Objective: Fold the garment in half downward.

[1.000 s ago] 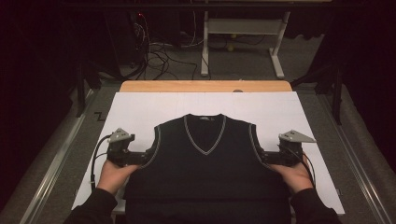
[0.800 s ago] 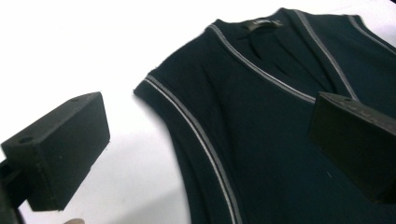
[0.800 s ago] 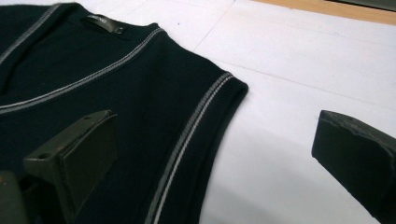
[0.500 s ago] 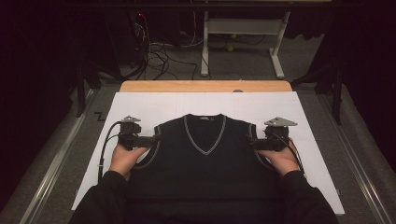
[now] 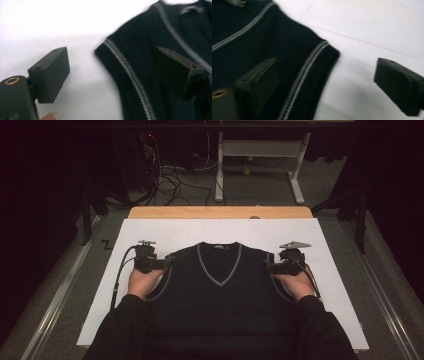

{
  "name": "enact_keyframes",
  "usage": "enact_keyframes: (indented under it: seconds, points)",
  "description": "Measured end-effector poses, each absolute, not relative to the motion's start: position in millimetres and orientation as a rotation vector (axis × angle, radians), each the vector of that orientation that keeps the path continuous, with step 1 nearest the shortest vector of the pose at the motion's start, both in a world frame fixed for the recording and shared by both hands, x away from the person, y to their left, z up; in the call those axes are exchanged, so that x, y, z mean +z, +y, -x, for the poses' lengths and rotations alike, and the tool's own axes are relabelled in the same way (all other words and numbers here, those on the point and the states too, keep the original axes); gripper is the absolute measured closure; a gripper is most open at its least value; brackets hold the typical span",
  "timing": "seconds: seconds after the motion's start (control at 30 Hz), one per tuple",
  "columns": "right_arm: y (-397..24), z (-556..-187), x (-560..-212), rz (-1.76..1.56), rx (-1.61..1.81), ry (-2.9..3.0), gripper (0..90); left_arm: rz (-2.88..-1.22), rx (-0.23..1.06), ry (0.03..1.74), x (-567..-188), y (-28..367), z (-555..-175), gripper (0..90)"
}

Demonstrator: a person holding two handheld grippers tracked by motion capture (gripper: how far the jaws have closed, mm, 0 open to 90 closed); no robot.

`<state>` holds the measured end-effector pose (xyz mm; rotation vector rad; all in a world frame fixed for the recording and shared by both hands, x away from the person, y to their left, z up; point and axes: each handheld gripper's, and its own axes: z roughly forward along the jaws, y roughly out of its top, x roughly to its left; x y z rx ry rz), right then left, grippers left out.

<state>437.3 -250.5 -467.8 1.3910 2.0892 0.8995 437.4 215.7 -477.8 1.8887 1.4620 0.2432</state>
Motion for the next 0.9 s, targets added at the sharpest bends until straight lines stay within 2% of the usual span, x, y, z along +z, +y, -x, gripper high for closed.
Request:
enact_keyframes:
  seconds: [0.23,0.33,0.47,0.5,0.73,0.8,0.9]
  points:
    - [-250,-449,-474,-1.431,0.89,2.101,20.1,-1.956,0.292,1.476,-476,205,-443,12.9]
    - [-246,-450,-475,-1.427,0.894,2.093,25.1,-1.971,0.328,1.477,-475,199,-442,21.7]
    - [-243,-450,-475,-1.416,0.908,2.092,38.0,-1.948,0.343,1.49,-475,194,-440,38.8]
    - [-242,-450,-474,-1.421,0.907,2.093,41.7,-1.945,0.339,1.49,-475,192,-439,44.2]
    - [-231,-448,-471,-1.409,0.905,2.139,74.6,-1.936,0.334,1.466,-477,184,-437,63.2]
    - [-229,-448,-471,-1.394,0.905,2.146,78.2,-1.934,0.34,1.461,-477,181,-436,69.3]
    - [-228,-447,-472,-1.402,0.921,2.137,79.0,-1.932,0.36,1.456,-477,176,-434,71.3]
